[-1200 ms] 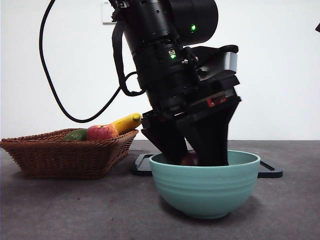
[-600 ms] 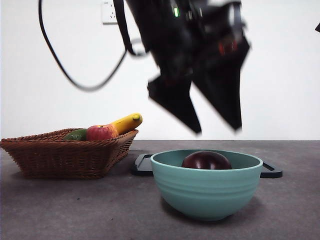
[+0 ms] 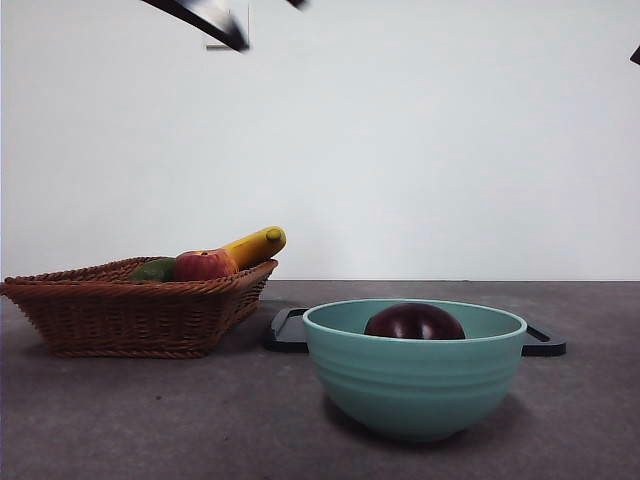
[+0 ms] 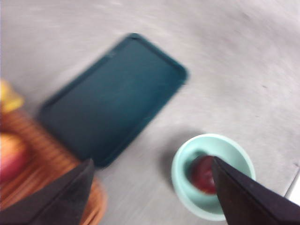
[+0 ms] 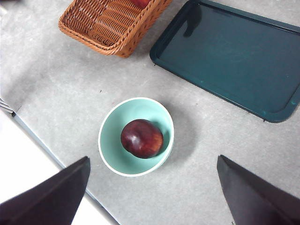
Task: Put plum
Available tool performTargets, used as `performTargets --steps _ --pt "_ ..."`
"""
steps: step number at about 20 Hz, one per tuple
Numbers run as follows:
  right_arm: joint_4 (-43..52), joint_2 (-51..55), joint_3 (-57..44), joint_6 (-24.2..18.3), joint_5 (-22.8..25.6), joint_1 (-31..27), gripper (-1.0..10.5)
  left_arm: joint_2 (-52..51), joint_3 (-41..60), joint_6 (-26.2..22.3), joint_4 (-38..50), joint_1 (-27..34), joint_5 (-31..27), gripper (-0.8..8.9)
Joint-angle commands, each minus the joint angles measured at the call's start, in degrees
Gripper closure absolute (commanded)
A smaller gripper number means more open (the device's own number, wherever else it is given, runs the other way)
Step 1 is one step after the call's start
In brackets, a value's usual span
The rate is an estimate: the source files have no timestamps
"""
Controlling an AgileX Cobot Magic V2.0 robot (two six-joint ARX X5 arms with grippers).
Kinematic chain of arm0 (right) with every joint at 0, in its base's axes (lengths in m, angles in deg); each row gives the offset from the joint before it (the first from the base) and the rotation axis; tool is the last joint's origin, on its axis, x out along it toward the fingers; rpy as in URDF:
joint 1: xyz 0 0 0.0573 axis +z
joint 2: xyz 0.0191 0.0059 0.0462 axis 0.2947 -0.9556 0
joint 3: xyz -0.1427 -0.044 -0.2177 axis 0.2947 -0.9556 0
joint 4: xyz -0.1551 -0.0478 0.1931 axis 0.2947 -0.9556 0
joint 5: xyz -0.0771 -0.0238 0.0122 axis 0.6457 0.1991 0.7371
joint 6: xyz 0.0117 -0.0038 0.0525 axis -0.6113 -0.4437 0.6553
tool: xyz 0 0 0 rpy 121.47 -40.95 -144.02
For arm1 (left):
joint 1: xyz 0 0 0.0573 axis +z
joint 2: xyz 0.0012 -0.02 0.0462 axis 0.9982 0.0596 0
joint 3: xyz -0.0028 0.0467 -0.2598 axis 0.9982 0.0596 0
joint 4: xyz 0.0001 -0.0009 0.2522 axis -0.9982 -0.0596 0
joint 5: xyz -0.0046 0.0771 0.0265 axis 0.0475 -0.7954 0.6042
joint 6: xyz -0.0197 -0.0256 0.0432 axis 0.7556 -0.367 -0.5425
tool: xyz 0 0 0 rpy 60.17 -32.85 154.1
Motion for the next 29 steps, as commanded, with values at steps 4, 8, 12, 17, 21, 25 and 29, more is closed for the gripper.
performTargets --steps 4,8,12,17,21,25,29 --pt "0.5 -0.4 1.1 -0.3 -0.1 0.2 5.1 -8.9 2.5 0.5 -4.8 6.7 5.0 4.09" --pt "0.7 -0.4 1.1 -0.3 -0.1 0.2 5.1 -17.2 11.9 0.7 -5.2 9.7 9.4 4.09" --pt "0.7 -0.4 1.1 -0.2 -0.1 0.2 5.1 -24.3 23.7 1.6 -5.2 9.7 16.9 4.12" --pt "0.7 -0.4 1.1 -0.2 -0.1 0.2 5.1 -26.2 28.9 1.5 -6.5 9.7 22.3 4.12" --pt "0.6 -0.4 1.1 -0.2 -0.1 0.3 5.1 -26.2 28.9 1.5 -6.3 9.7 22.3 4.12" --pt "0.6 -0.4 1.1 0.4 -0.1 0.3 5.1 -26.2 28.9 1.5 -6.3 9.7 22.3 4.12" --pt "0.6 -1.2 1.0 5.0 -0.1 1.2 5.1 -26.2 28.9 1.5 -6.2 9.7 22.3 4.12"
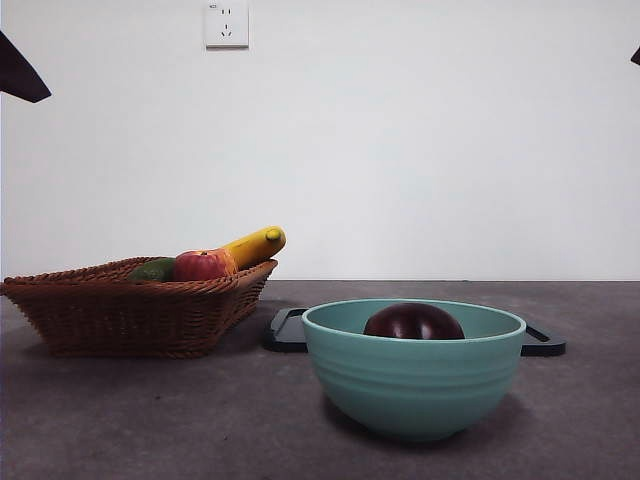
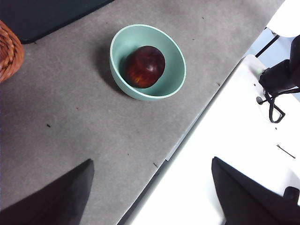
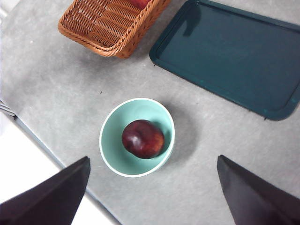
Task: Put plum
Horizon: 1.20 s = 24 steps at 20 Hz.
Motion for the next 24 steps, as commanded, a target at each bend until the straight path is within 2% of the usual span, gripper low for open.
performTargets --steps 1,5,10,18,24 --pt "0.5 -1.6 1.0 3.9 0.2 1.6 5.1 0.3 -0.6 0.1 0.4 -0.3 0.5 4.12" --pt "3.1 -5.2 -2.8 7.3 4.6 5.6 5.1 0.3 -0.6 0.1 0.4 -0.3 0.5 4.12" --pt "15.2 -10.7 -10.5 11.6 6.4 9.0 5.3 0.3 -0.6 0.1 0.4 -0.3 0.5 4.12" --pt "25.2 -21.9 -14.1 11.7 13.0 14.7 6.1 0.3 -0.6 -0.1 0.4 -0.3 0.5 4.12" --pt "28.5 -27.4 -14.1 12.5 17.6 17.5 7.5 0.3 -0.6 -0.1 0.4 -0.3 0.5 4.12"
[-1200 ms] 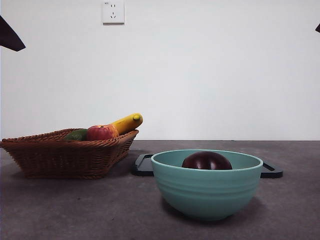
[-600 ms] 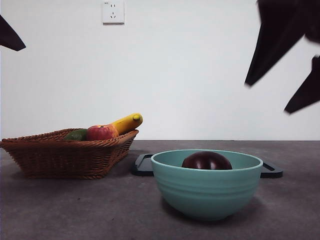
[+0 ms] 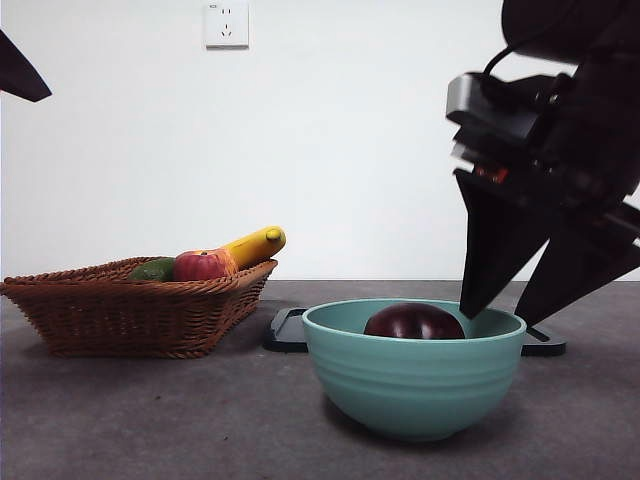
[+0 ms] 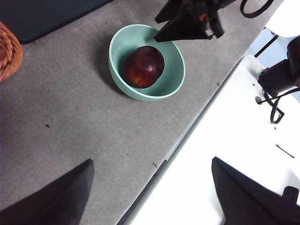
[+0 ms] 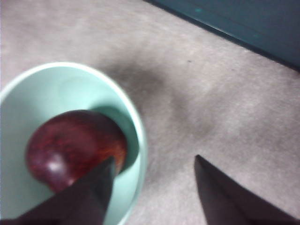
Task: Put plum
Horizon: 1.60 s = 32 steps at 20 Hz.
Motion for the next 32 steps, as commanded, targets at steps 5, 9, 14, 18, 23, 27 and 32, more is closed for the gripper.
performTargets --steps 5,9,14,18,23,27,32 --pt "2.4 -3.5 0.2 1.3 1.2 2.5 8.1 0.3 -0.6 -0.1 0.5 -0.3 0.3 4.12" --pt "2.4 -3.8 0.2 1.5 1.1 3.0 8.9 0.3 -0.6 -0.1 0.5 -0.3 0.3 4.12" --pt "3.0 -3.8 0.3 1.7 1.0 3.0 9.3 0.3 -0.6 -0.1 0.5 -0.3 0.3 4.12" --pt "2.4 -3.4 2.4 3.0 1.0 2.9 9.3 0.3 -0.6 -0.1 0.5 -0.3 0.3 4.12" --pt "0.5 -3.6 9.0 3.0 1.2 1.5 9.3 0.3 -0.6 -0.1 0.5 -0.3 0.3 4.11" --pt "-0.5 -5.9 14.8 1.6 1.2 -3.1 9.3 0.3 -0.6 -0.2 0.5 -0.3 0.3 4.11" --pt "-1.9 -13.5 24.0 -1.6 1.2 -9.9 9.3 0.3 -0.6 -0.2 0.5 -0.3 0.3 4.11"
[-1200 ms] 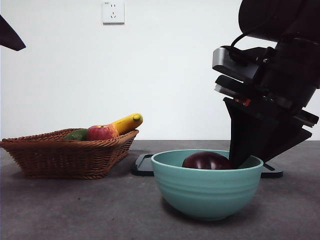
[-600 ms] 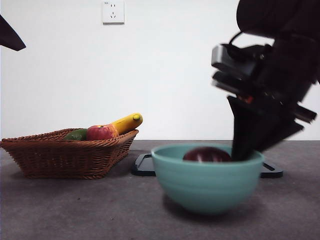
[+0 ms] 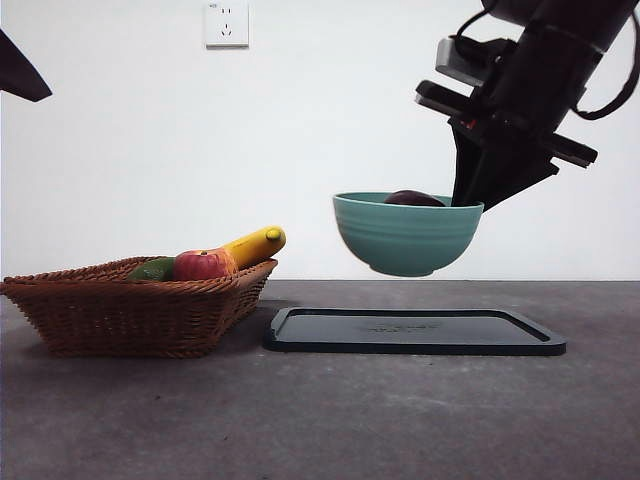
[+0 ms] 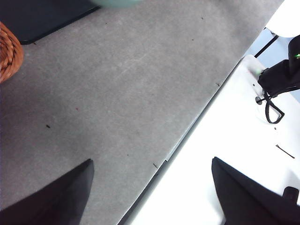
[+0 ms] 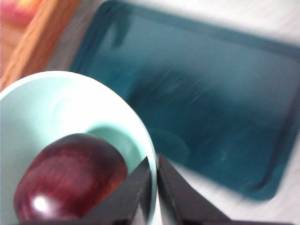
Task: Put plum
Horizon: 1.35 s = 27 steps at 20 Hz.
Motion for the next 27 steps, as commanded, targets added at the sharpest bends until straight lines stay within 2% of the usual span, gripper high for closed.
performTargets --steps 1,6,12,18,20,23,27 --pt "0.4 -4.5 4.5 -1.6 -0.1 -1.7 9.3 0.3 -0.6 -0.1 0.4 -0.3 0.3 4.11" --pt "0.8 -15.7 11.6 -2.2 0.0 -3.8 9.3 0.3 -0.6 -0.1 0.3 -0.3 0.3 4.11" --pt "3.2 -20.2 11.8 -2.1 0.0 -3.8 9.3 0.3 -0.6 -0.1 0.2 -0.3 0.3 4.11" --pt "3.2 -20.3 11.8 -1.9 -0.1 -3.8 9.1 0.3 -0.6 -0.1 0.3 -0.3 0.3 4.11" --pt "3.2 -20.3 11.8 -1.3 0.0 -3.7 7.5 0.3 -0.6 -0.1 0.3 -0.3 0.3 4.11" --pt "2.4 -19.6 11.9 -0.4 0.0 -3.8 7.2 0.3 -0.6 -0.1 0.2 -0.3 0.3 4.11" --pt "-1.3 -10.7 12.1 -1.0 -0.1 -4.4 7.2 0.3 -0.6 -0.1 0.3 -0.3 0.3 4.11"
